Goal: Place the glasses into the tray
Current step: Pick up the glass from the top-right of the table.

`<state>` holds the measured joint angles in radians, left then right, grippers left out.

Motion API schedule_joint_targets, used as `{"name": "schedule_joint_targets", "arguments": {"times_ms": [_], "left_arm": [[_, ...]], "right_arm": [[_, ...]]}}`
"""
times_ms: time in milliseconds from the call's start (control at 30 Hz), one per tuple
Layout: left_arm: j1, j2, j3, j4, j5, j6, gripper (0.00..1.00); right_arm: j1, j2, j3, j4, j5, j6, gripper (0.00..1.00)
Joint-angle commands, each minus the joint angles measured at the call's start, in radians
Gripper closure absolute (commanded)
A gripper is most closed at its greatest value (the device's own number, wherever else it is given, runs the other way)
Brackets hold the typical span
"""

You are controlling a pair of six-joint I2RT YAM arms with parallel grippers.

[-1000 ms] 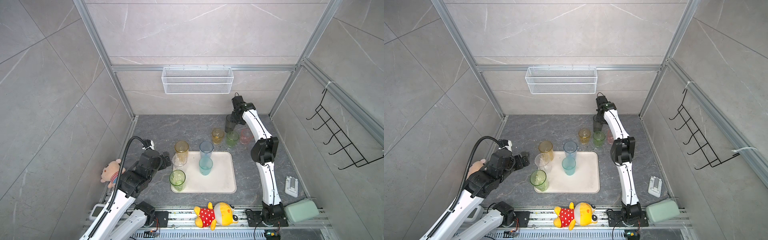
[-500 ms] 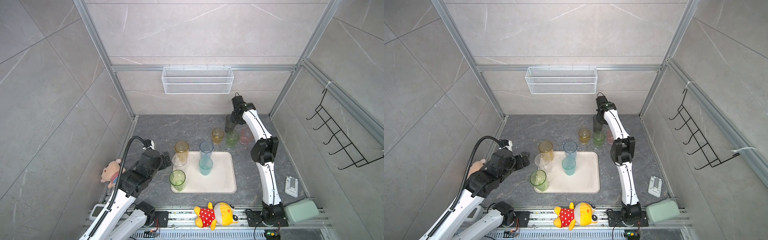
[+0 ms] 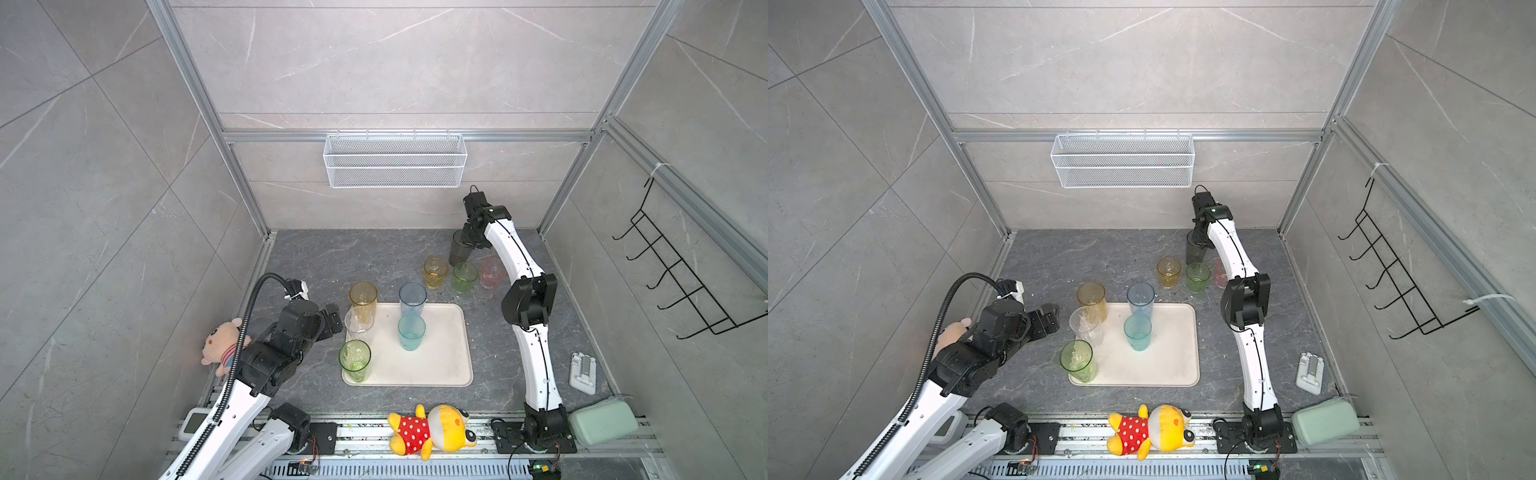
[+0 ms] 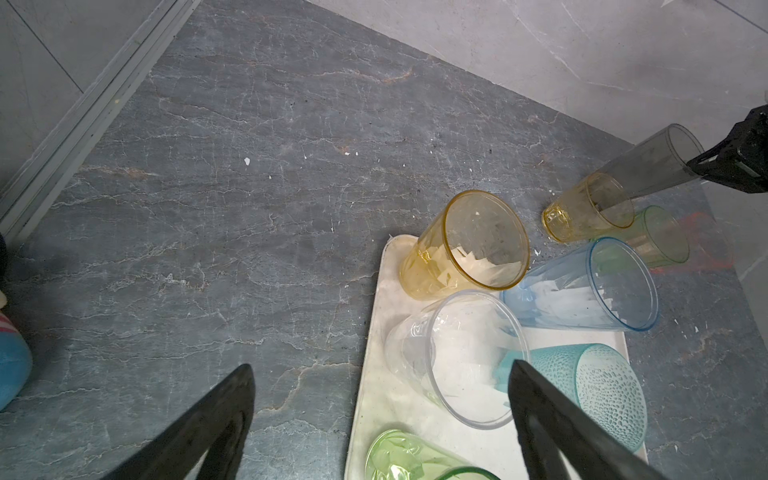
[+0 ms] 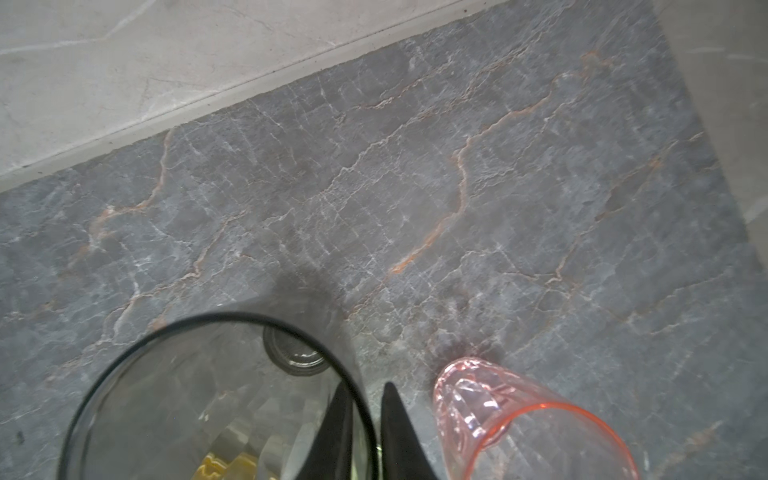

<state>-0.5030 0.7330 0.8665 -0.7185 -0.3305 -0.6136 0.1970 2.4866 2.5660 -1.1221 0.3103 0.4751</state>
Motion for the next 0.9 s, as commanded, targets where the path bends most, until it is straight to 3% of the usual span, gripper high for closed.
{"name": "schedule_joint_targets", "arguments": {"times_ms": [0,367,867], "left_arm": [[0.007,-0.009,0.028,0.004,0.007,-0.012,0.05],[0.005,-0.018,0.02,0.005,0.013,-0.011,0.05],[0.006,-0.054,0.008,-0.001,0.022,-0.014,0.05]], "right_arm": [[0.012,-0.016,0.026,-0.055,0.087,-0.011,0.89],[0.07,-0.127,-0.053,-0.105,0.255,0.005,0.96],[0.129,-0.415,-0.345,-0.015,0.274,-0.003,0.99]]}}
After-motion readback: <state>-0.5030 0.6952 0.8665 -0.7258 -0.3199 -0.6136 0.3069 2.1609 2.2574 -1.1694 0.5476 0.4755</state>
